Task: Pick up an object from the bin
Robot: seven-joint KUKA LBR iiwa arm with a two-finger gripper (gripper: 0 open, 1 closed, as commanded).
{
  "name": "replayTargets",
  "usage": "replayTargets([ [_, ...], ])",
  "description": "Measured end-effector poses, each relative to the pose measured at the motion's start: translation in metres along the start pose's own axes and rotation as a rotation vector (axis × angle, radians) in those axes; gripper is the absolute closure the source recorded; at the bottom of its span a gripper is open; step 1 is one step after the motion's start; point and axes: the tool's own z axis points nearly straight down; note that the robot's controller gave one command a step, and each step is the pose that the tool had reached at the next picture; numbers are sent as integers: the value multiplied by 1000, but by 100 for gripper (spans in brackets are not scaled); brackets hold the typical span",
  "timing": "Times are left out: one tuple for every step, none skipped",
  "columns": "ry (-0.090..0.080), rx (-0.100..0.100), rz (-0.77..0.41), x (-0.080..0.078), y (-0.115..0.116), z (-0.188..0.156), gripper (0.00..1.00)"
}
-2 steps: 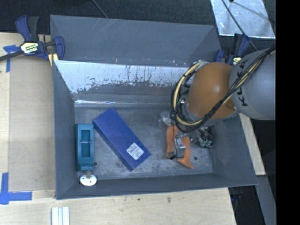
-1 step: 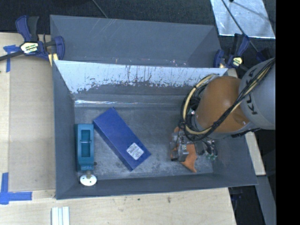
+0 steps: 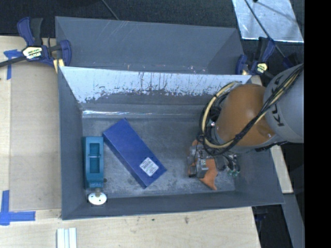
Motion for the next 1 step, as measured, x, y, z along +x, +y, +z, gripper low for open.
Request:
replayTargets([
  [2,0,-39,0,15,-203,100],
])
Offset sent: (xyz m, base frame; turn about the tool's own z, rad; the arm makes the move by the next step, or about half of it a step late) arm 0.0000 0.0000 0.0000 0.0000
